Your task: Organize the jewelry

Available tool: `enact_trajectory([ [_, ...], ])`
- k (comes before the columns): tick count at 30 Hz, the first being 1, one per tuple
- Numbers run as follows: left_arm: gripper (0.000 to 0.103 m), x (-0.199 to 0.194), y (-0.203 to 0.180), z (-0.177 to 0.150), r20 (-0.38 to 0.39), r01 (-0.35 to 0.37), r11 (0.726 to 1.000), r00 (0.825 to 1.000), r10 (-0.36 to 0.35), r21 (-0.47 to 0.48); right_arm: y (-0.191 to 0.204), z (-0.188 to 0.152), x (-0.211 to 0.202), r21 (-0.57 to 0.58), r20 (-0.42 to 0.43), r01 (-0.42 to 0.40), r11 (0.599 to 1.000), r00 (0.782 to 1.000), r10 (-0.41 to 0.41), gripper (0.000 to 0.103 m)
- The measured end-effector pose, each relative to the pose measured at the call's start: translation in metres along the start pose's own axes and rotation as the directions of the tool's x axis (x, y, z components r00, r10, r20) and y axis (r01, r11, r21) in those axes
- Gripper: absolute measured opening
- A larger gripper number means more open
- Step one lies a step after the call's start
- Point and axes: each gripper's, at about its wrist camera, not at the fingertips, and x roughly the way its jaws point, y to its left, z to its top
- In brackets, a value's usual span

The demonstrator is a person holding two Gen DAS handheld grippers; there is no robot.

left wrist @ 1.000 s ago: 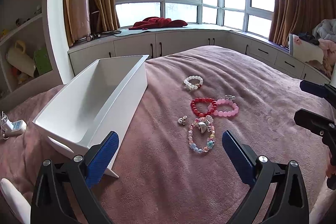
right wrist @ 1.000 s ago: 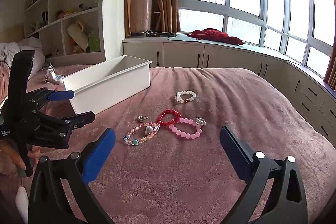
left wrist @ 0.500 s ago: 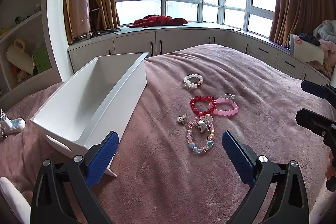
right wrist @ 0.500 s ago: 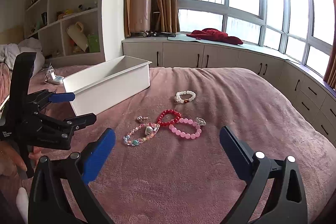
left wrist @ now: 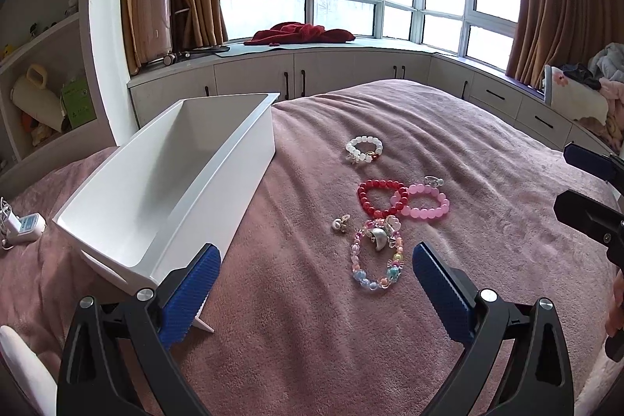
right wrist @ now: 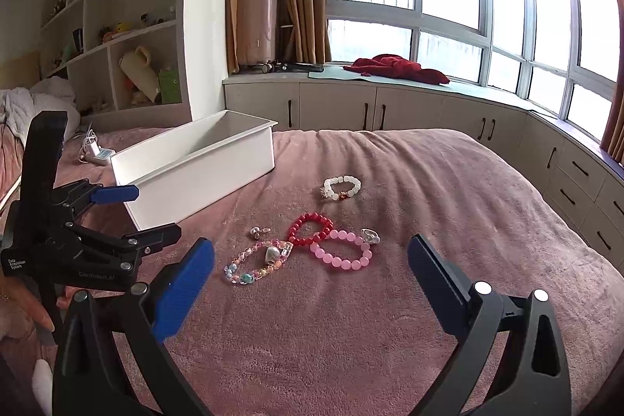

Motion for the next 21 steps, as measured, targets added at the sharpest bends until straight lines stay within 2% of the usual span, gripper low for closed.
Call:
enact_trajectory([
  [12, 0.100, 0.019, 0.001, 0.011, -0.018, -0.028, 1.000, 0.999, 0.028, 0.003, -0.007, 0.020, 0.025, -0.035, -0.019, 0.026, 0.999, 0.999, -0.026, 0.098],
  [21, 0.100, 0.048, -0.012, 0.019, -0.072, 0.017, 1.000, 0.997, -0.017, 0.006, -0.037, 0.037, 0.074, 0.008, -0.106, 0.069, 0.998, 0.992, -0.067, 0.098],
])
